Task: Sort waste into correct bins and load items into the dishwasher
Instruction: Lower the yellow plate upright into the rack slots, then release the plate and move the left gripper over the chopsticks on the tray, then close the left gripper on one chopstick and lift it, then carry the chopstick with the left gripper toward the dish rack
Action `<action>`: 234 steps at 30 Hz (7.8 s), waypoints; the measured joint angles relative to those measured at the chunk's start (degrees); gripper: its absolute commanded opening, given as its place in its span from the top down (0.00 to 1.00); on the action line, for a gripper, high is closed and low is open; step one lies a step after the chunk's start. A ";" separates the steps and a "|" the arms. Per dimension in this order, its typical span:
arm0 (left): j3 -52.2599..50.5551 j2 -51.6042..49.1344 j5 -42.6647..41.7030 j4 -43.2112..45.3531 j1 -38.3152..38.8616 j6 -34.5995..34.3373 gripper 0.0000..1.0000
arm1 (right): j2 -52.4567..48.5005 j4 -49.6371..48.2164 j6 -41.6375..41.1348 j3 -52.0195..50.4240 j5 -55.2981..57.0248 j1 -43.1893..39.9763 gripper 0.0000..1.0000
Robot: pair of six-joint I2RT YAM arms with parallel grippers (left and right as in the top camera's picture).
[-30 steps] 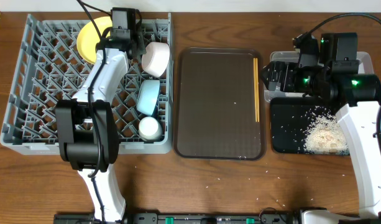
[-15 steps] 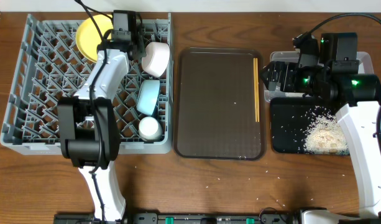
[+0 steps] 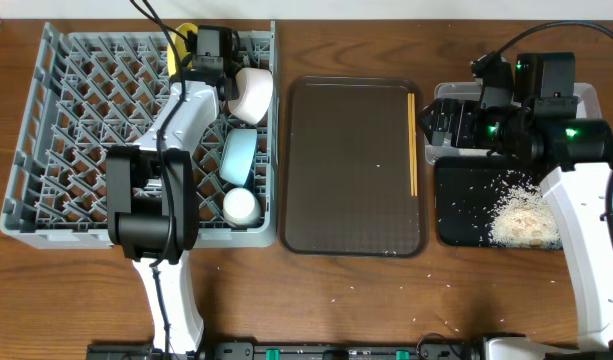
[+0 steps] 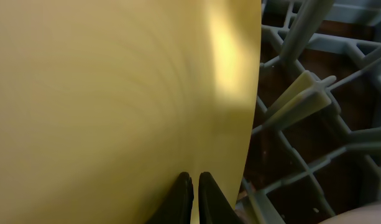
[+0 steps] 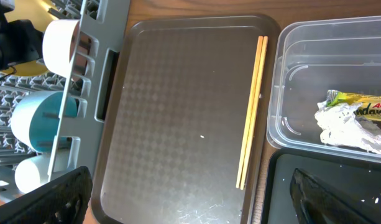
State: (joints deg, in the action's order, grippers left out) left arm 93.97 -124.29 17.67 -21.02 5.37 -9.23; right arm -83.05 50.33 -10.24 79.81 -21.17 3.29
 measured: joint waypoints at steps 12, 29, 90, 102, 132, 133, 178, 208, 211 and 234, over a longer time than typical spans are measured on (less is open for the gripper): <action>-0.76 3.78 1.92 -1.31 1.31 0.22 0.52 | 0.00 -0.02 0.02 0.00 0.00 0.00 0.01; -0.85 16.70 -4.28 -6.12 12.50 -0.37 0.45 | 0.00 0.02 0.00 0.00 -0.02 0.00 0.01; -0.94 -8.11 -14.25 16.22 39.78 -8.68 0.30 | 0.00 0.02 0.02 0.00 0.17 0.04 0.01; -0.94 -9.77 -4.00 18.18 42.64 -6.80 0.30 | 0.00 0.04 0.02 0.00 0.17 0.04 0.01; 0.83 -9.18 -4.81 10.51 35.56 -20.96 0.73 | 0.00 0.02 0.02 0.00 0.17 0.04 0.01; 0.90 -8.98 -6.19 9.88 35.21 -21.64 0.74 | 0.00 0.04 0.02 0.00 0.15 0.04 0.01; 9.20 0.63 -23.63 -11.87 26.73 1.11 0.62 | 0.00 0.02 0.02 0.00 0.17 0.04 0.01; 17.22 -11.61 -20.48 -15.96 32.33 5.22 0.61 | 0.00 0.00 0.02 0.00 0.17 0.04 0.01; 17.22 -11.72 -20.26 -15.10 32.20 5.22 0.60 | 0.00 0.02 0.02 0.00 0.17 0.04 0.01; 17.20 -11.72 -20.26 -14.23 32.37 5.22 0.57 | 0.00 0.02 0.02 0.00 0.17 0.04 0.01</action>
State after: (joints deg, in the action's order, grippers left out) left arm 111.18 -136.00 -2.59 -35.24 37.74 -4.01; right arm -83.05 50.35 -10.22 79.81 -20.99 3.33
